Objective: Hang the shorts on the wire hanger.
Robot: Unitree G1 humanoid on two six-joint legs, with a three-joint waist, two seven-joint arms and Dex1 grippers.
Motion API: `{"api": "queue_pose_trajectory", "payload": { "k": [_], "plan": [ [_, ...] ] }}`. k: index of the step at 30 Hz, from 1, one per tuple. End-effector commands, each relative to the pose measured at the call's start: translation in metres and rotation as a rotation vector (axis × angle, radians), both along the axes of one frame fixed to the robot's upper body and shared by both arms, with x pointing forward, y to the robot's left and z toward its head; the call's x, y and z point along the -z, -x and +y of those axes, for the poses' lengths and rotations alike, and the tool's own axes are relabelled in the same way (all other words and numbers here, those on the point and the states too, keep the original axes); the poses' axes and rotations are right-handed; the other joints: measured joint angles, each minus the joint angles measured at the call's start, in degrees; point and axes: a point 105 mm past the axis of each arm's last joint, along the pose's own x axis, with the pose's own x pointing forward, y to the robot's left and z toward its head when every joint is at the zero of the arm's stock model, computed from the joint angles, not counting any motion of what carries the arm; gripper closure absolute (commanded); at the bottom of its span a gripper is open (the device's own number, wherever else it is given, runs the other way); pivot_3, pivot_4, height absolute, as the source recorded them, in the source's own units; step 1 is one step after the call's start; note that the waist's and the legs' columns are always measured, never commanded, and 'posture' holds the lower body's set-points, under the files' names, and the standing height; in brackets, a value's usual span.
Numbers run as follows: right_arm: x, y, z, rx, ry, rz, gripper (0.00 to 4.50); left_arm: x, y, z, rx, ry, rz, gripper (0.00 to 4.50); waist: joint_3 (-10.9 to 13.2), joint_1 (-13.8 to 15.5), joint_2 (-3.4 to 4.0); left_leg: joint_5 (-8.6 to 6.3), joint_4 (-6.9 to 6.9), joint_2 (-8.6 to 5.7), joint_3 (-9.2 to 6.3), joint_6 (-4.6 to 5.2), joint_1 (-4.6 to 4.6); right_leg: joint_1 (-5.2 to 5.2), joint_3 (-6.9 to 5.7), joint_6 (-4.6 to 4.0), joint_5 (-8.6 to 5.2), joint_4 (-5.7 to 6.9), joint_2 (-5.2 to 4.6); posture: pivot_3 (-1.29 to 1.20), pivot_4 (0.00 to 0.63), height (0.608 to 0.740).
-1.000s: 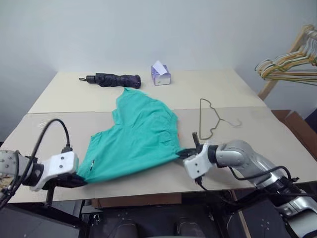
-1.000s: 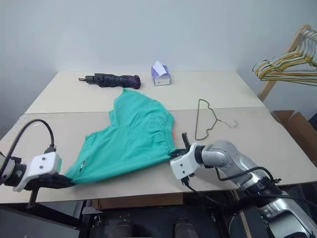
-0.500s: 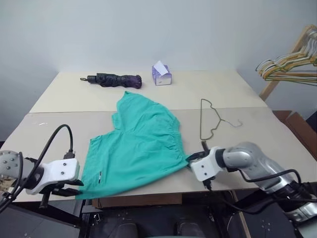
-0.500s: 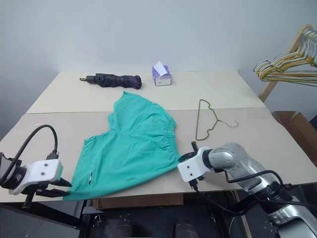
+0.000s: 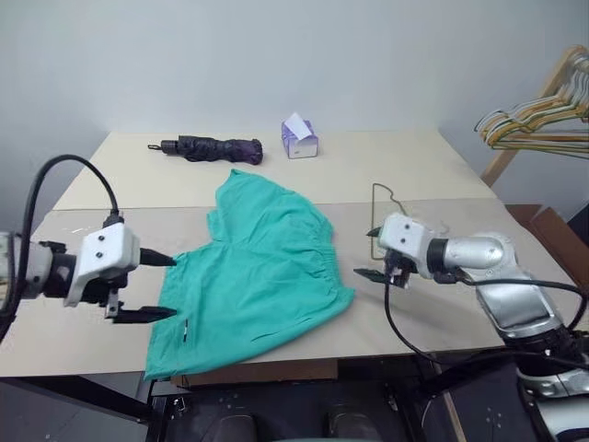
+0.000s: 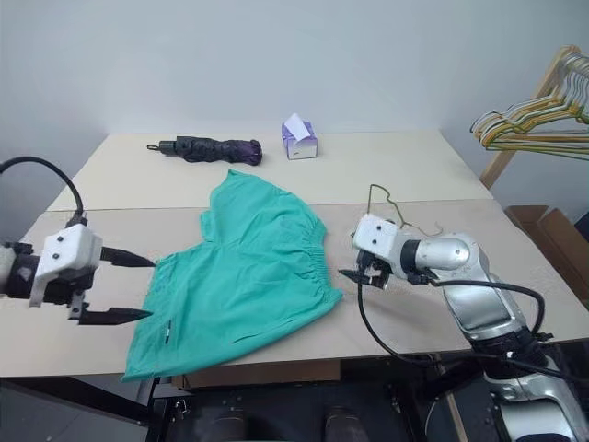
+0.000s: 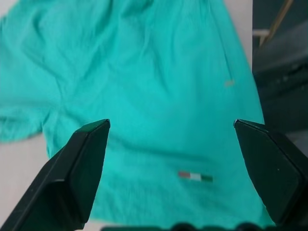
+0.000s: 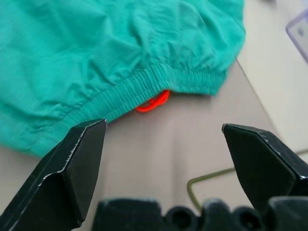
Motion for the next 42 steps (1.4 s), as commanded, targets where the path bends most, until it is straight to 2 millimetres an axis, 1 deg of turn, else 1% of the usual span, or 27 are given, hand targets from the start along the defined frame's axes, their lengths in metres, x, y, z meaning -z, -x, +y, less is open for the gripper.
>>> {"api": "queue_pose_trajectory", "payload": {
  "k": [1, 3, 5, 7, 9, 11, 13, 16, 21, 23, 25, 28, 32, 36, 40, 42],
  "plan": [
    [-0.001, -0.027, -0.012, 0.214, -0.085, 0.032, 0.0, -0.015, -0.006, -0.021, 0.043, 0.077, -0.058, 0.04, 0.0, -0.2, 0.0, 0.0, 0.0, 0.0, 0.0, 0.0, 0.01, 0.0, 0.02, 0.0, 0.0, 0.0, 0.01, 0.01, 0.0, 0.74],
    [0.011, -0.043, -0.015, 0.331, -0.113, 0.066, 0.0, -0.016, -0.008, -0.029, 0.059, 0.099, -0.058, 0.04, 0.0, -0.4, 0.0, 0.0, -0.01, 0.0, -0.01, 0.0, 0.01, -0.01, 0.03, 0.0, 0.0, 0.0, 0.02, 0.01, 0.0, 0.74],
    [0.022, -0.055, -0.018, 0.412, -0.117, 0.081, 0.0, -0.015, -0.011, -0.034, 0.07, 0.098, -0.063, 0.04, 0.0, -0.6, 0.0, 0.0, -0.02, 0.0, -0.02, 0.0, -0.02, -0.03, 0.04, 0.0, 0.0, -0.01, 0.03, 0.0, 0.0, 0.74],
    [0.031, -0.065, -0.02, 0.467, -0.119, 0.09, 0.0, -0.013, -0.013, -0.038, 0.073, 0.097, -0.071, 0.04, 0.0, -0.9, 0.0, 0.0, -0.02, -0.01, -0.02, 0.0, -0.04, -0.04, 0.05, 0.0, 0.0, -0.02, 0.02, 0.0, 0.0, 0.74],
    [0.04, -0.074, -0.023, 0.531, -0.162, 0.121, 0.0, -0.012, -0.016, -0.044, 0.078, 0.104, -0.077, 0.04, 0.0, -1.3, 0.0, 0.0, -0.01, -0.01, -0.04, 0.01, -0.05, -0.03, 0.05, 0.0, 0.01, -0.02, 0.02, 0.0, 0.0, 0.74],
    [0.045, -0.079, -0.025, 0.57, -0.18, 0.145, 0.0, -0.011, -0.017, -0.047, 0.082, 0.109, -0.081, 0.04, 0.0, -1.5, 0.0, 0.0, -0.01, -0.02, -0.06, 0.01, -0.05, -0.02, 0.04, 0.0, 0.01, -0.02, 0.02, 0.0, 0.0, 0.74],
    [0.057, -0.079, -0.034, 0.619, -0.173, 0.185, 0.0, -0.011, -0.017, -0.05, 0.087, 0.11, -0.083, 0.04, 0.0, -1.9, 0.0, 0.0, -0.02, -0.02, -0.07, 0.01, -0.05, -0.02, 0.05, 0.0, 0.01, -0.02, 0.02, 0.0, 0.0, 0.74],
    [0.068, -0.075, -0.05, 0.676, -0.143, 0.215, 0.0, -0.011, -0.018, -0.05, 0.087, 0.109, -0.084, 0.04, 0.0, -2.1, 0.0, 0.0, -0.03, -0.02, -0.1, 0.02, -0.05, -0.02, 0.05, 0.01, 0.01, -0.02, 0.03, 0.0, 0.0, 0.74],
    [0.075, -0.058, -0.072, 0.717, -0.151, 0.242, 0.0, -0.007, -0.019, -0.045, 0.079, 0.09, -0.078, 0.04, 0.0, -1.5, 0.01, 0.0, -0.02, -0.02, -0.12, 0.02, -0.01, 0.05, 0.02, 0.02, 0.0, -0.03, 0.01, 0.0, 0.0, 0.74],
    [0.073, -0.051, -0.077, 0.711, -0.156, 0.241, 0.0, -0.006, -0.018, -0.045, 0.079, 0.089, -0.077, 0.04, 0.0, -1.4, 0.01, 0.0, -0.02, -0.03, -0.12, 0.02, -0.03, 0.05, 0.02, 0.02, 0.0, -0.04, 0.01, 0.0, 0.0, 0.74],
    [0.065, -0.049, -0.074, 0.685, -0.18, 0.213, 0.0, -0.007, -0.018, -0.046, 0.081, 0.092, -0.076, 0.04, 0.0, -1.5, 0.01, 0.0, -0.02, -0.03, -0.12, 0.02, -0.04, 0.05, 0.02, 0.03, 0.0, -0.06, 0.0, 0.0, 0.0, 0.74],
    [0.052, -0.053, -0.066, 0.647, -0.198, 0.173, 0.0, -0.008, -0.017, -0.049, 0.093, 0.11, -0.079, 0.04, 0.0, -1.9, 0.01, 0.0, -0.02, -0.02, -0.12, 0.02, 0.0, 0.04, 0.03, 0.02, 0.0, -0.03, 0.02, 0.0, 0.0, 0.74],
    [0.046, -0.065, -0.059, 0.643, -0.213, 0.154, 0.0, -0.022, -0.016, -0.06, 0.115, 0.219, -0.086, 0.04, 0.0, -2.7, 0.02, 0.0, -0.04, -0.02, -0.12, 0.02, -0.01, 0.0, 0.06, 0.02, 0.0, -0.01, 0.04, 0.0, 0.0, 0.74],
    [0.054, -0.073, -0.055, 0.654, -0.205, 0.208, 0.0, -0.034, -0.011, -0.07, 0.146, 0.309, -0.083, 0.04, 0.0, -3.4, 0.02, -0.01, -0.04, -0.02, -0.14, 0.02, -0.02, 0.01, 0.07, 0.02, 0.0, -0.02, 0.04, 0.0, 0.0, 0.74],
    [0.066, -0.072, -0.053, 0.654, -0.189, 0.277, 0.0, -0.032, -0.01, -0.072, 0.141, 0.305, -0.081, 0.04, 0.0, -3.2, 0.02, -0.02, -0.07, -0.03, -0.16, 0.05, -0.03, 0.01, 0.07, 0.02, 0.0, -0.03, 0.05, 0.01, 0.0, 0.74],
    [0.073, -0.069, -0.049, 0.638, -0.185, 0.322, 0.38, -0.03, -0.009, -0.073, 0.141, 0.303, -0.079, 0.0, 0.0, -3.2, 0.0, -0.02, -0.05, -0.04, -0.16, 0.05, 0.02, 0.06, 0.08, 0.02, 0.0, -0.02, 0.04, 0.01, 0.0, 0.74]
  ]
}}
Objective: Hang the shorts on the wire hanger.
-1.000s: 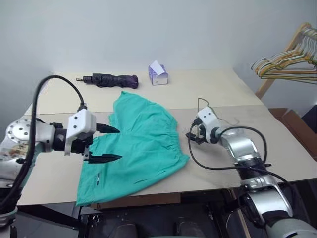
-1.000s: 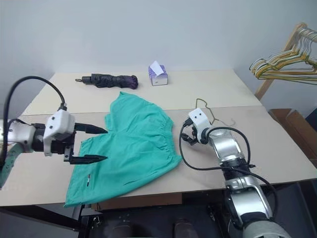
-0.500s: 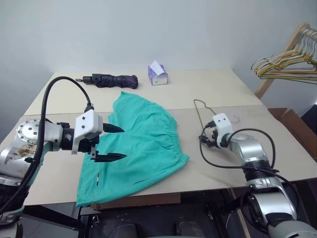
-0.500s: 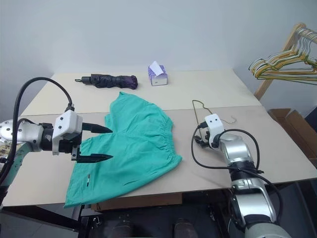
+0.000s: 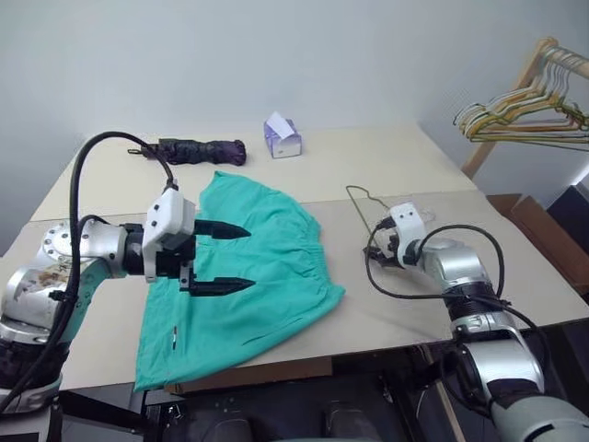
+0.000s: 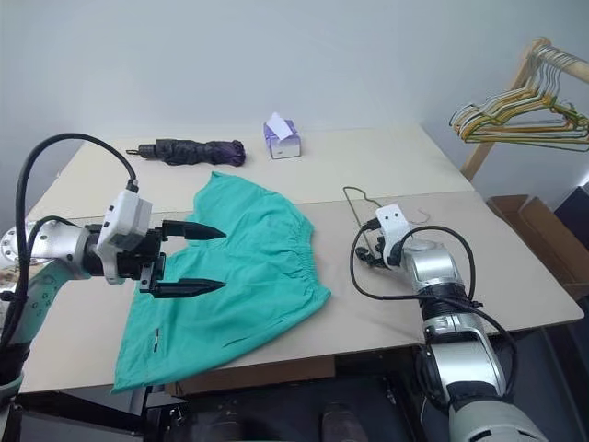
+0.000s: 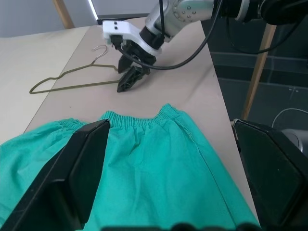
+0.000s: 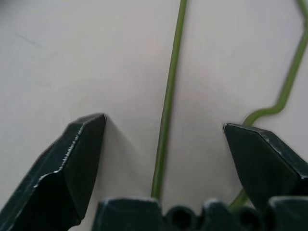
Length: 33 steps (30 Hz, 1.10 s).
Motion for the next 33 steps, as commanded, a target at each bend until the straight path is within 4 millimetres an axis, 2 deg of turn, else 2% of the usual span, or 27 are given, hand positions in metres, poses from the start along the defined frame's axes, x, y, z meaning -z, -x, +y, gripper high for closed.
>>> {"api": "queue_pose_trajectory", "payload": {
  "k": [1, 7, 12, 13, 15, 17, 20, 22, 24, 26, 30, 33],
  "plan": [
    [0.003, 0.0, 0.006, -0.028, -0.002, 0.038, 0.59, -0.009, 0.002, -0.003, 0.005, 0.006, -0.048, 0.0, 0.0, 0.0, -0.01, 0.0, 0.0, 0.0, 0.0, 0.0, 0.03, 0.02, 0.0, 0.0, 0.0, 0.0, 0.0, 0.02, 0.0, 0.74],
    [0.014, 0.003, 0.002, -0.005, 0.038, 0.093, 2.67, -0.011, -0.001, -0.006, -0.002, 0.016, -0.065, 0.0, 0.0, 0.1, -0.02, 0.0, -0.01, 0.0, -0.01, 0.0, 0.04, 0.03, 0.0, 0.0, 0.0, 0.0, 0.01, 0.02, 0.0, 0.74],
    [0.019, 0.005, -0.002, 0.005, 0.067, 0.106, 4.27, -0.01, -0.003, -0.006, -0.013, 0.019, -0.073, 0.0, -0.1, 0.0, -0.06, 0.0, -0.01, 0.01, -0.01, 0.0, 0.05, 0.03, 0.0, 0.0, 0.0, 0.0, 0.01, 0.02, 0.0, 0.74],
    [0.019, 0.005, -0.002, 0.004, 0.075, 0.102, 4.48, -0.011, -0.005, -0.005, -0.023, 0.022, -0.076, 0.0, -0.1, 0.0, -0.07, 0.0, -0.01, 0.01, -0.01, 0.0, 0.06, 0.03, 0.0, 0.0, 0.0, 0.0, 0.01, 0.02, 0.0, 0.74],
    [0.017, 0.004, -0.002, 0.001, 0.091, 0.084, 4.48, -0.011, -0.011, -0.005, -0.058, 0.029, -0.081, 0.0, -0.1, 0.1, -0.09, 0.0, -0.01, 0.01, -0.01, 0.0, 0.06, 0.04, -0.01, 0.0, 0.0, 0.0, 0.01, 0.01, 0.0, 0.74],
    [0.009, 0.001, -0.001, -0.01, 0.137, 0.022, 4.48, -0.007, -0.026, -0.003, -0.16, 0.013, -0.064, 0.0, -0.1, 0.1, -0.17, 0.0, -0.01, 0.01, -0.02, 0.0, 0.06, 0.04, -0.01, 0.0, 0.0, 0.0, 0.01, 0.01, 0.0, 0.74],
    [-0.016, -0.003, 0.001, -0.019, 0.199, -0.101, 4.48, -0.009, -0.066, 0.0, -0.447, 0.1, -0.024, 0.0, -0.2, 0.6, -0.21, 0.0, 0.01, -0.01, -0.08, 0.0, 0.05, 0.09, -0.04, 0.01, -0.01, 0.0, 0.0, 0.01, 0.0, 0.74],
    [-0.042, -0.002, 0.01, -0.032, 0.152, -0.217, 4.48, -0.017, -0.083, -0.001, -0.561, 0.283, 0.087, 0.0, -0.2, 0.8, -0.21, 0.0, 0.04, -0.04, -0.12, 0.0, -0.03, 0.08, -0.05, 0.05, 0.01, -0.03, -0.01, 0.0, 0.0, 0.74],
    [-0.068, 0.004, 0.022, -0.066, 0.104, -0.328, 4.48, -0.025, -0.091, -0.005, -0.602, 0.506, 0.244, 0.0, -0.2, 0.7, -0.19, 0.0, 0.06, -0.05, -0.13, 0.0, -0.21, -0.13, -0.03, 0.06, 0.01, 0.02, -0.02, -0.01, 0.0, 0.74],
    [-0.083, 0.013, 0.036, -0.111, 0.088, -0.406, 4.48, -0.026, -0.096, -0.011, -0.612, 0.671, 0.411, 0.0, -0.2, 0.5, -0.19, -0.01, 0.07, -0.05, -0.18, 0.01, -0.32, -0.22, -0.04, 0.07, 0.02, 0.01, -0.03, -0.01, 0.0, 0.74],
    [-0.105, 0.035, 0.068, -0.235, 0.068, -0.553, 4.48, -0.021, -0.095, -0.03, -0.56, 0.883, 0.659, 0.0, -0.2, 0.1, -0.21, -0.02, 0.08, -0.06, -0.26, 0.03, -0.25, -0.13, -0.08, 0.07, 0.02, 0.01, -0.03, -0.02, 0.0, 0.74],
    [-0.118, 0.051, 0.087, -0.32, 0.055, -0.649, 4.48, -0.022, -0.1, -0.037, -0.563, 1.031, 0.778, 0.0, -0.2, 0.1, -0.21, -0.02, 0.12, -0.09, -0.32, 0.02, -0.19, -0.03, -0.13, 0.07, 0.02, 0.03, -0.06, -0.03, 0.0, 0.74]
  ]
}}
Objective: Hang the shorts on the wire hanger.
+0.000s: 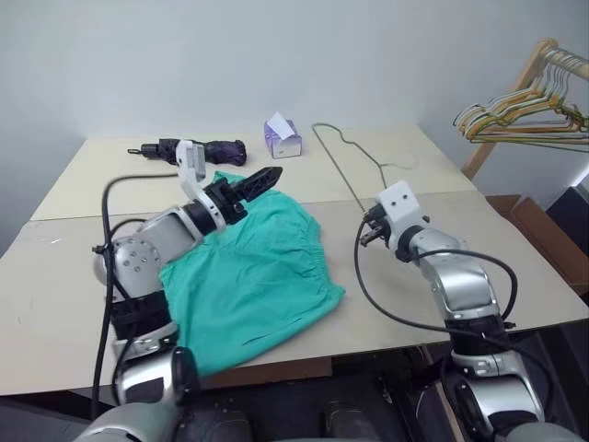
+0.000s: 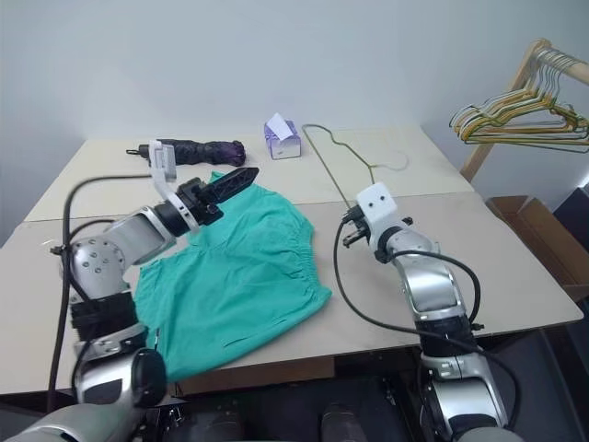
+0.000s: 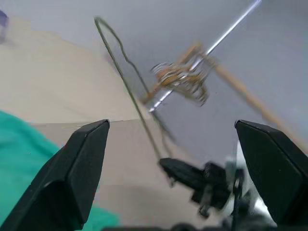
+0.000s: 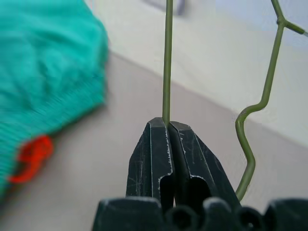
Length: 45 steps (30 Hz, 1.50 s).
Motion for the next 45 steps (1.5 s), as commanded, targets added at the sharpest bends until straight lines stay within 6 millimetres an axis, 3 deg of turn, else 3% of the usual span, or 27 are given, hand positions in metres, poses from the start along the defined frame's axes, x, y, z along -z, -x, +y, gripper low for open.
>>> {"api": "queue_pose_trajectory", "payload": {
  "k": [1, 7, 15, 18, 30, 35, 39, 45],
  "plan": [
    [-0.034, 0.016, 0.023, -0.108, -0.03, -0.17, 4.48, -0.016, -0.004, -0.001, -0.026, 0.138, 0.027, 0.0, 0.0, 0.0, 0.0, 0.0, 0.0, -0.02, -0.01, 0.0, 0.0, 0.01, 0.0, 0.0, 0.0, -0.01, 0.0, -0.03, 0.0, 0.74],
    [-0.05, 0.036, 0.043, -0.22, -0.062, -0.27, 4.48, -0.026, -0.009, -0.003, -0.03, 0.182, 0.026, 0.0, 0.0, 0.2, 0.0, 0.01, -0.01, -0.11, -0.08, -0.01, -0.04, 0.0, -0.03, -0.01, 0.0, -0.09, -0.02, -0.04, 0.0, 0.74],
    [-0.045, 0.054, 0.057, -0.354, 0.001, -0.286, 4.48, -0.026, -0.006, -0.008, -0.007, 0.087, -0.035, 0.0, 0.0, 0.1, 0.0, 0.01, -0.01, -0.15, -0.12, -0.02, -0.03, 0.07, -0.08, -0.01, 0.0, -0.16, -0.05, -0.04, 0.0, 0.74],
    [-0.043, 0.056, 0.058, -0.364, 0.007, -0.285, 4.5, -0.025, -0.009, -0.006, -0.035, 0.088, -0.029, 0.53, 0.0, 0.1, 0.0, 0.01, -0.01, -0.15, -0.12, -0.02, -0.03, 0.06, -0.08, -0.02, 0.0, -0.16, -0.05, -0.04, 0.0, 0.74],
    [-0.041, 0.055, 0.055, -0.359, 0.035, -0.289, 4.5, -0.023, -0.01, -0.003, -0.06, 0.057, -0.035, 4.49, 0.0, 0.1, 0.0, 0.01, -0.02, -0.15, -0.14, -0.02, -0.03, 0.06, -0.08, -0.02, 0.0, -0.17, -0.05, -0.04, 0.0, 0.74],
    [-0.041, 0.06, 0.059, -0.389, 0.035, -0.293, 4.5, -0.023, -0.007, -0.003, -0.06, -0.003, -0.074, 4.49, 0.0, 0.1, 0.0, 0.01, -0.02, -0.15, -0.14, -0.02, -0.03, 0.06, -0.09, -0.02, 0.0, -0.18, -0.05, -0.04, 0.0, 0.74],
    [-0.044, 0.059, 0.06, -0.391, 0.082, -0.322, 3.44, -0.024, -0.003, -0.007, -0.036, -0.071, -0.135, 4.5, 0.0, 0.0, 0.0, 0.01, -0.03, -0.15, -0.14, -0.02, -0.03, 0.05, -0.1, -0.02, 0.0, -0.18, -0.05, -0.05, 0.0, 0.74],
    [-0.059, 0.062, 0.05, -0.403, 0.082, -0.36, 1.35, -0.029, -0.001, 0.0, -0.015, -0.197, -0.269, 4.5, 0.0, 0.0, 0.0, 0.01, -0.04, -0.15, -0.14, -0.02, -0.03, 0.06, -0.11, -0.02, 0.0, -0.2, -0.05, -0.05, 0.0, 0.74]
  ]
}}
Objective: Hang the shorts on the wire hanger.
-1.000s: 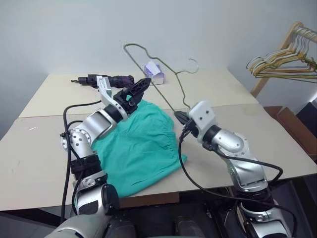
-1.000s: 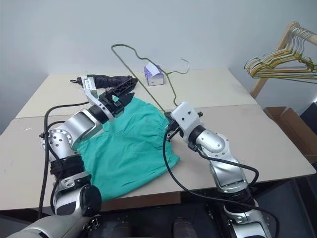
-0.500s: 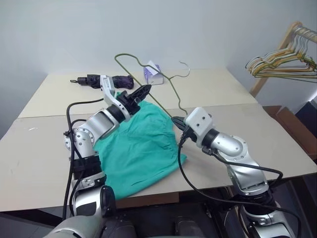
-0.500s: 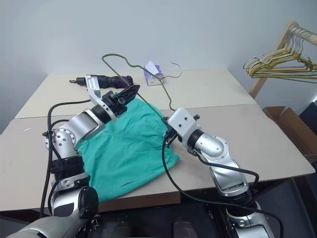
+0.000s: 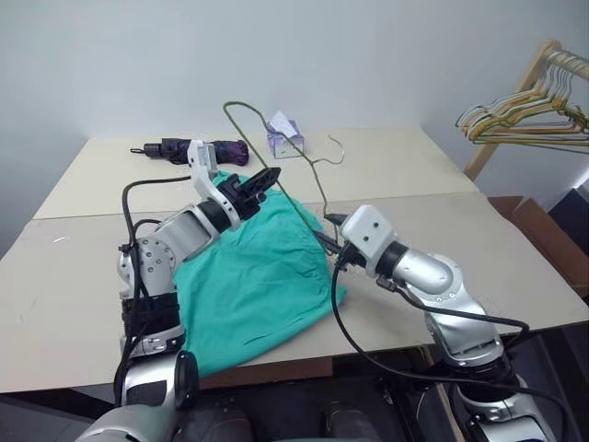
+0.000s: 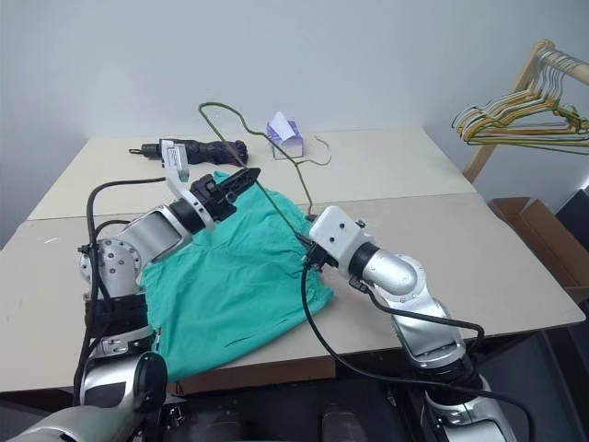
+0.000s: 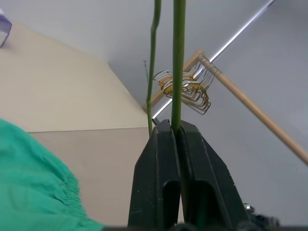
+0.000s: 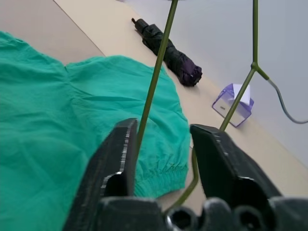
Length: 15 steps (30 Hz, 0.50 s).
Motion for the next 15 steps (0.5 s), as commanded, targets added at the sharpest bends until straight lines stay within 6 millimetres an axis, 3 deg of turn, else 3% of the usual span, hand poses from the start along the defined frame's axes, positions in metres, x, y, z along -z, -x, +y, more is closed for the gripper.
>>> {"api": "queue_pose_trajectory", "payload": {
  "k": [1, 4, 8, 12, 15],
  "plan": [
    [-0.033, 0.006, -0.009, -0.028, -0.064, -0.062, 0.94, -0.027, 0.007, 0.007, 0.037, -0.03, -0.169, 4.5, 0.0, 0.0, 0.0, 0.0, -0.01, 0.0, 0.0, 0.0, -0.03, -0.02, -0.01, 0.0, 0.0, -0.01, 0.0, -0.05, 0.0, 0.74],
    [-0.043, 0.01, -0.018, -0.092, -0.169, 0.113, 0.02, -0.048, 0.015, 0.021, 0.101, -0.013, -0.282, 4.5, 0.0, -0.1, 0.01, 0.0, -0.01, 0.0, 0.0, 0.0, -0.03, -0.03, -0.01, 0.0, 0.0, 0.0, 0.0, -0.05, 0.0, 0.74],
    [-0.039, 0.015, -0.027, -0.195, -0.183, 0.322, 0.02, -0.064, 0.034, 0.04, 0.235, -0.037, -0.407, 4.5, 0.0, -0.1, 0.04, 0.0, -0.02, 0.0, -0.01, 0.0, -0.01, 0.0, -0.05, -0.01, 0.0, -0.02, 0.0, -0.06, 0.0, 0.74],
    [-0.035, 0.017, -0.026, -0.356, -0.304, 0.669, 0.02, -0.084, 0.063, 0.062, 0.432, 0.04, -0.517, 4.5, 0.0, -0.8, 0.05, 0.0, -0.06, 0.01, 0.01, 0.01, 0.0, -0.01, -0.05, -0.03, 0.0, -0.06, 0.0, -0.07, 0.0, 0.74],
    [-0.035, 0.021, -0.02, -0.505, -0.384, 0.861, 0.02, -0.093, 0.068, 0.073, 0.49, 0.051, -0.55, 4.5, 0.0, -1.4, 0.07, 0.0, -0.06, 0.01, -0.05, 0.01, -0.02, 0.0, -0.1, -0.02, 0.0, -0.06, 0.0, -0.07, 0.0, 0.74]
  ]
}}
